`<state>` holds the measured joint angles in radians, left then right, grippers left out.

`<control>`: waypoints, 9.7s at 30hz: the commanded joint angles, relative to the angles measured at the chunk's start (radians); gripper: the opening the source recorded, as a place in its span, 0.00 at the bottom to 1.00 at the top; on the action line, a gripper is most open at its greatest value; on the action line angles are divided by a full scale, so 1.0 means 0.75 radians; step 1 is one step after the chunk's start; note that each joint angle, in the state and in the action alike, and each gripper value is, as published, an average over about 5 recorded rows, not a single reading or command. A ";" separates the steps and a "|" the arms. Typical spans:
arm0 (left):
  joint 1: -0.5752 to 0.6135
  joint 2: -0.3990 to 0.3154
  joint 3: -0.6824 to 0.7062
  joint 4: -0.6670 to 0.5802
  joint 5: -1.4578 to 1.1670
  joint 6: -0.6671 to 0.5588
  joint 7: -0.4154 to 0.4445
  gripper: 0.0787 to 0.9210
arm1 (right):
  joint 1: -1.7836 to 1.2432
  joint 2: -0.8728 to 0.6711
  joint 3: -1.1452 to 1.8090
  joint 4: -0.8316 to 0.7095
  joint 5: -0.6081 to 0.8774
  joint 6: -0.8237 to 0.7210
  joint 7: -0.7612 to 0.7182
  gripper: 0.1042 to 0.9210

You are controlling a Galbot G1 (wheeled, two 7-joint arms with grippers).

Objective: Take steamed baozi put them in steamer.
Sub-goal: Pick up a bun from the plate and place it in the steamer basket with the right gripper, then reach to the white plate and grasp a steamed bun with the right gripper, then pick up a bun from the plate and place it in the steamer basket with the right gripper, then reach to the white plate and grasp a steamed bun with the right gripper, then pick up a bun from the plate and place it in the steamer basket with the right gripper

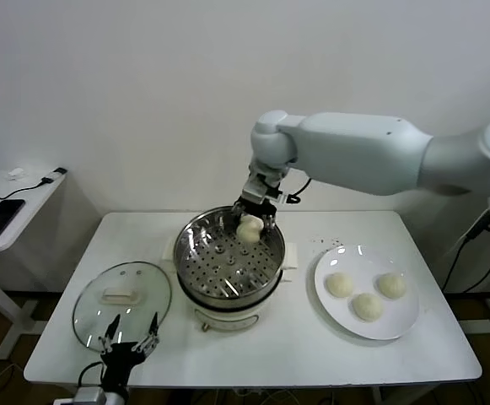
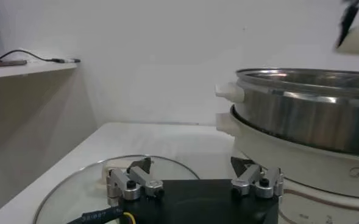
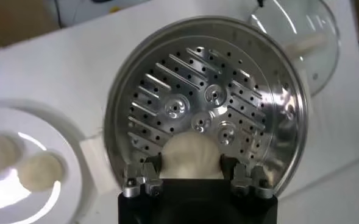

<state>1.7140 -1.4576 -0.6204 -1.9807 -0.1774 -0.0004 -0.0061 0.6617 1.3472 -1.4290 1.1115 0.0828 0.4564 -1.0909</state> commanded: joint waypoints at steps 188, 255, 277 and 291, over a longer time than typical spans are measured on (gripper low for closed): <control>-0.010 0.013 0.011 0.002 0.029 -0.056 -0.035 0.88 | 0.148 0.057 -0.210 0.090 1.142 -1.152 0.325 0.88; 0.017 -0.017 0.011 0.001 0.060 -0.047 -0.038 0.88 | -0.530 -0.935 0.065 0.297 0.285 -1.174 0.337 0.74; 0.015 -0.020 0.016 -0.042 0.058 -0.020 -0.039 0.88 | 0.684 -0.307 -0.311 0.474 0.644 -0.665 0.031 0.72; 0.043 -0.014 -0.012 -0.056 0.053 -0.018 -0.042 0.88 | 0.231 0.020 -0.192 0.518 0.223 -0.102 0.061 0.72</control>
<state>1.7420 -1.4696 -0.6277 -2.0228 -0.1378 -0.0148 -0.0375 0.9360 1.2112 -1.6056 1.4933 0.3818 0.1540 -1.0362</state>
